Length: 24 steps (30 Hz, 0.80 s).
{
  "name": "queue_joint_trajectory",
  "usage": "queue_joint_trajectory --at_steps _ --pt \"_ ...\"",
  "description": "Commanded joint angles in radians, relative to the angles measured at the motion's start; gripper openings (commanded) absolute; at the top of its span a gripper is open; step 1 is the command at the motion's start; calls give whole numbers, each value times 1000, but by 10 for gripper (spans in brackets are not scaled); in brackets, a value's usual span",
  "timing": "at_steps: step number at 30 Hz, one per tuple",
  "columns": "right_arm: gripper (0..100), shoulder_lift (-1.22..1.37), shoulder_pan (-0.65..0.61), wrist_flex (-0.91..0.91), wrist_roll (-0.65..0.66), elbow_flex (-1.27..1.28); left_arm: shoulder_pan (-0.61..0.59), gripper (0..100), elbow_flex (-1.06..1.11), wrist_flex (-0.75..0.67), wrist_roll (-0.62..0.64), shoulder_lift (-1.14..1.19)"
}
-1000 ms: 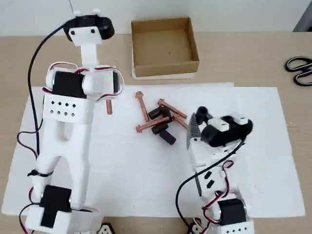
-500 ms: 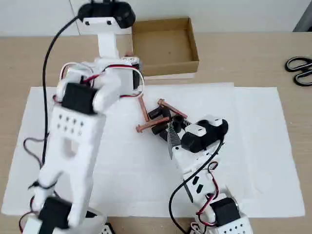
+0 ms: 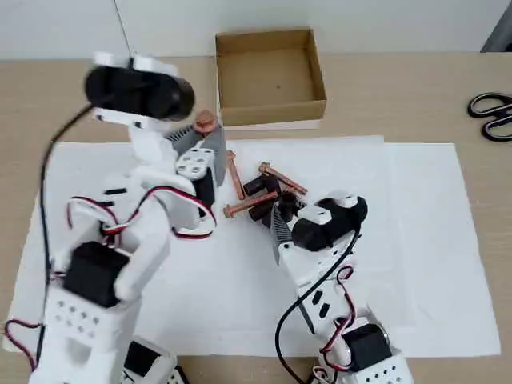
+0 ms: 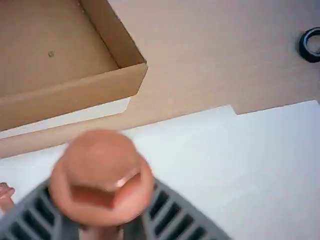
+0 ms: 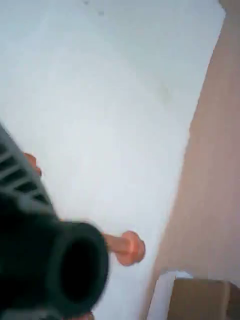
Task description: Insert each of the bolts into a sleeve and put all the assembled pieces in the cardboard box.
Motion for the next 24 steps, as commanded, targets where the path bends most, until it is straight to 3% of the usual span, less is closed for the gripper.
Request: queue_joint_trajectory --at_steps 1,24 --pt "4 -10 -47 -19 -8 -6 6 6 137 -157 -8 -43" --pt "4 -10 -108 -19 -6 -6 157 6 254 -249 -2 -43"
